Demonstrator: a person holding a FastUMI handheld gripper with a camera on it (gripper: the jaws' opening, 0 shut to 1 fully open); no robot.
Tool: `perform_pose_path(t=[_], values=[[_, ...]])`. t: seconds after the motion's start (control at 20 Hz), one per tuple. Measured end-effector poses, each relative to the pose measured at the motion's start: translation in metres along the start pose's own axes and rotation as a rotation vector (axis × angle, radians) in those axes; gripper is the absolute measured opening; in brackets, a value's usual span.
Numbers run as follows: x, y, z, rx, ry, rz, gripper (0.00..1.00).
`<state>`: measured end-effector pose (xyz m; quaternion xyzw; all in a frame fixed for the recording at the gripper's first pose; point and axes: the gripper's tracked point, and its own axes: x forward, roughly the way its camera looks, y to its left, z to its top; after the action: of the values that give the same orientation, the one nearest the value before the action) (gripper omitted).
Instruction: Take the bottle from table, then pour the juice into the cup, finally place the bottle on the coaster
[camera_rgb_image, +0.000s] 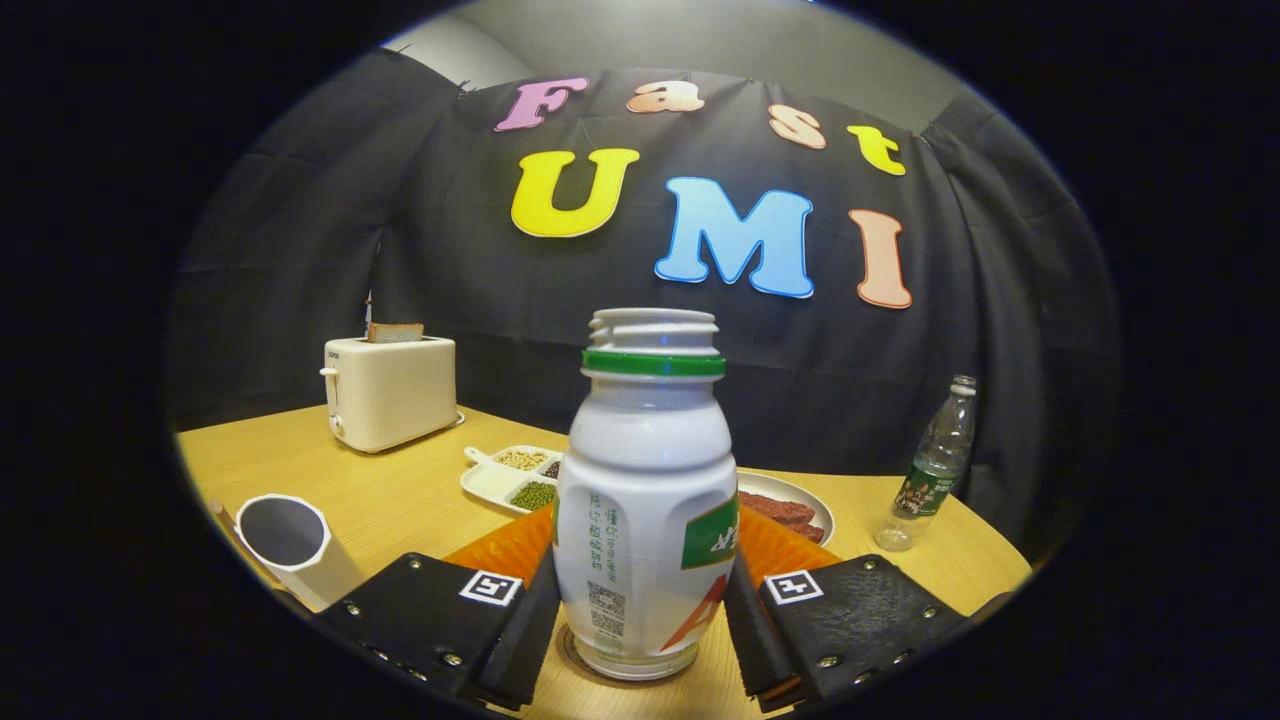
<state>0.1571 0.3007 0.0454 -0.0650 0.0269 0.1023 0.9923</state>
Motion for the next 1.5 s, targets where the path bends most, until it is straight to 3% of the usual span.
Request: perform_pose_path(t=[1.0,1.1,1.2,1.5], values=[[0.013,-0.002,-0.026,0.094,-0.005,0.02,0.74],[0.011,0.001,-0.024,0.106,-0.008,0.034,0.79],[0.008,0.0,-0.02,0.129,-0.009,0.037,0.97],[-0.014,-0.004,-0.013,0.144,0.015,0.027,0.99]])
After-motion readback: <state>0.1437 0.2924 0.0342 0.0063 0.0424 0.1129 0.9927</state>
